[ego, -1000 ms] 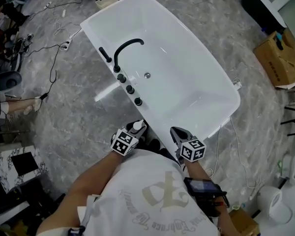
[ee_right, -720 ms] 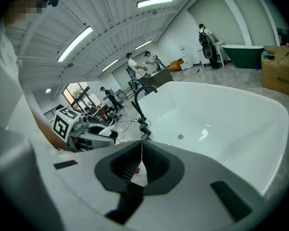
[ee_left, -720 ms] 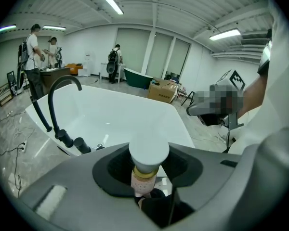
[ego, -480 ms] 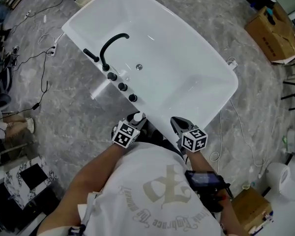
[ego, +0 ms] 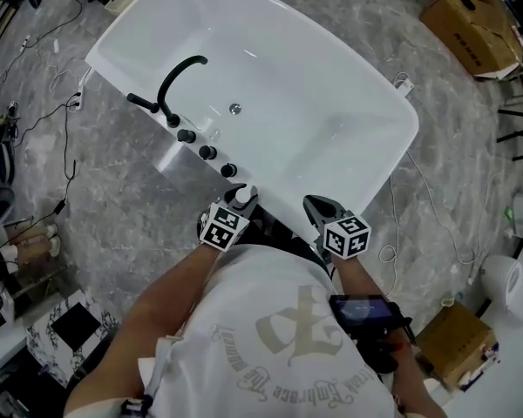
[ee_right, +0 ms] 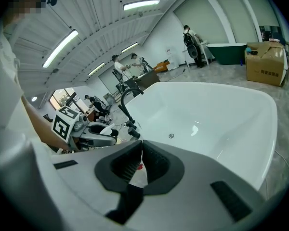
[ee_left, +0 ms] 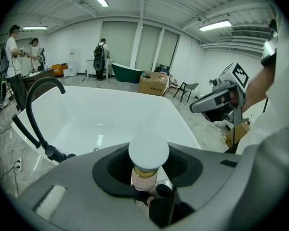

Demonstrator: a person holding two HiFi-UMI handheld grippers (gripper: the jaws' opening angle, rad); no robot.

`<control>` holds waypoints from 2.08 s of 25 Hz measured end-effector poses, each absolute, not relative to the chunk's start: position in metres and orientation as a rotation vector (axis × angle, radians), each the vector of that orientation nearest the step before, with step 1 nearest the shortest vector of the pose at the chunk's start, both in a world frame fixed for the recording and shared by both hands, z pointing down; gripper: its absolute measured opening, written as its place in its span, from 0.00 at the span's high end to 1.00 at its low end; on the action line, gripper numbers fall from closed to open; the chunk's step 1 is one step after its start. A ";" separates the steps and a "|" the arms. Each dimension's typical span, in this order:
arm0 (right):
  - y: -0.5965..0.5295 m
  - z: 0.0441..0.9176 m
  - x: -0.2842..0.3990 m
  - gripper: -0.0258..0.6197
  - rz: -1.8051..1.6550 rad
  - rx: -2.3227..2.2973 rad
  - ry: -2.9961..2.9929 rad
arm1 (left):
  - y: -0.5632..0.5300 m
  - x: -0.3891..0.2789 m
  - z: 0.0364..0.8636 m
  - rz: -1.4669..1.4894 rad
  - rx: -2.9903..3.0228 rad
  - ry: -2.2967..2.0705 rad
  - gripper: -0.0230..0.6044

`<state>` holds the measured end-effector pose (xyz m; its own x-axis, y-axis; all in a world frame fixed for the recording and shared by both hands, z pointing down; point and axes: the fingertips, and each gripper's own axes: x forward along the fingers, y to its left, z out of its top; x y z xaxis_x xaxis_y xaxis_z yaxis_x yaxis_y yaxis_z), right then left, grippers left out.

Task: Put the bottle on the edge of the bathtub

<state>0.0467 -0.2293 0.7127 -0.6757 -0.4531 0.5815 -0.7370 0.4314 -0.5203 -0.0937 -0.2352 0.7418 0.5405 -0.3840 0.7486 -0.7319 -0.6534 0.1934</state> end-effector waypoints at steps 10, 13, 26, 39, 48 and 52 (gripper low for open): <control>-0.242 0.712 0.053 0.95 1.125 1.069 -2.319 | -0.253 -0.087 0.743 0.962 2.320 -0.880 0.71; -0.243 0.712 0.053 0.95 1.127 1.066 -2.317 | -0.251 -0.086 0.744 0.972 2.331 -0.857 0.71; -0.243 0.707 0.049 0.95 1.110 1.055 -2.321 | -0.239 -0.078 0.744 0.968 2.357 -0.787 0.67; -0.228 0.705 0.055 0.95 1.118 1.083 -2.310 | -0.234 -0.073 0.742 0.966 2.345 -0.799 0.65; -0.228 0.704 0.047 0.95 1.102 1.068 -2.343 | -0.243 -0.081 0.736 0.937 2.336 -0.866 0.60; -0.220 0.702 0.057 0.95 1.102 1.065 -2.349 | -0.239 -0.075 0.730 0.917 2.324 -0.897 0.60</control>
